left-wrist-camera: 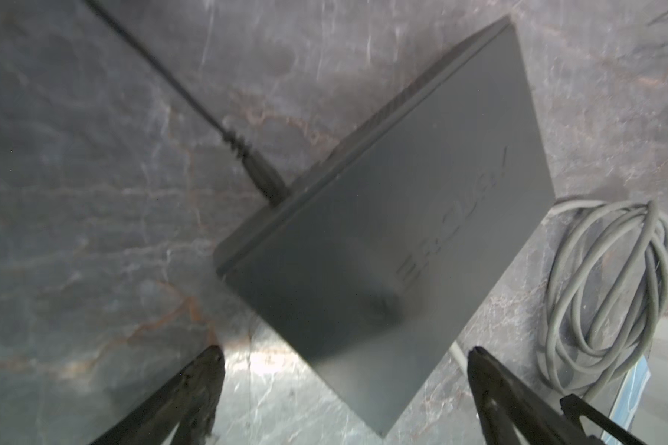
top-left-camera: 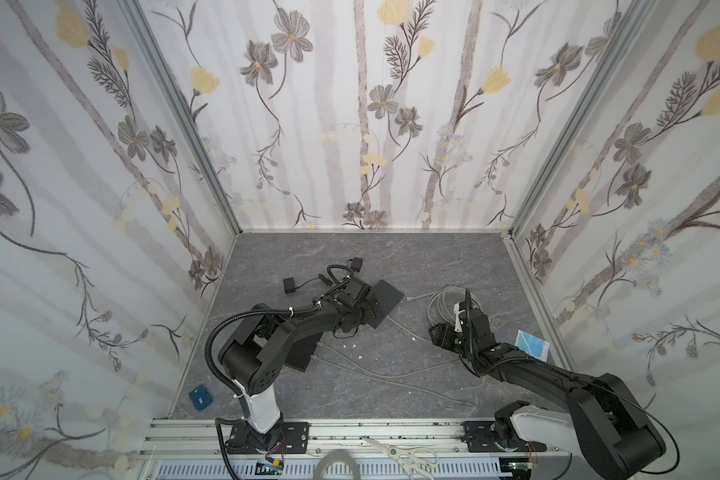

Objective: Insert the plug into the switch port

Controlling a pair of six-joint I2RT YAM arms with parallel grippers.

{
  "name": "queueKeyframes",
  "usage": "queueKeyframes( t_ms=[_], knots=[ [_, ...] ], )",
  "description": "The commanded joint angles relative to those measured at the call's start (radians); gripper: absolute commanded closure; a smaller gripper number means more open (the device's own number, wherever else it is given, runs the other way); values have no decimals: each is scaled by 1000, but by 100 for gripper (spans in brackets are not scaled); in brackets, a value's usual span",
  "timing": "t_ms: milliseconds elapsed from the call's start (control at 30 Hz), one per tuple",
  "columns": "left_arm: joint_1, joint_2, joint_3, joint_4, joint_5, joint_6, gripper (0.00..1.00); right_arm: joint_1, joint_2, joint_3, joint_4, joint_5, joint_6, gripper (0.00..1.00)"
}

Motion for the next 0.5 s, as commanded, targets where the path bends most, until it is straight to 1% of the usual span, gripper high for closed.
queueKeyframes(
  t_ms=[0, 100, 167, 333, 467],
  knots=[
    [24, 43, 18, -15, 32, 19, 0, -19, 25, -1, 66, -53, 29, 25],
    [38, 69, 40, 11, 53, 22, 0, -38, 12, 3, 68, -67, 18, 25],
    [43, 80, 56, 20, 58, 24, 0, -50, -23, 12, 39, -53, -8, 25],
    [51, 113, 99, 34, 61, 26, 0, -94, -171, 50, -115, 64, -61, 24],
    [62, 119, 113, 36, 63, 26, 0, -161, -272, 41, -229, 111, -20, 23]
  ],
)
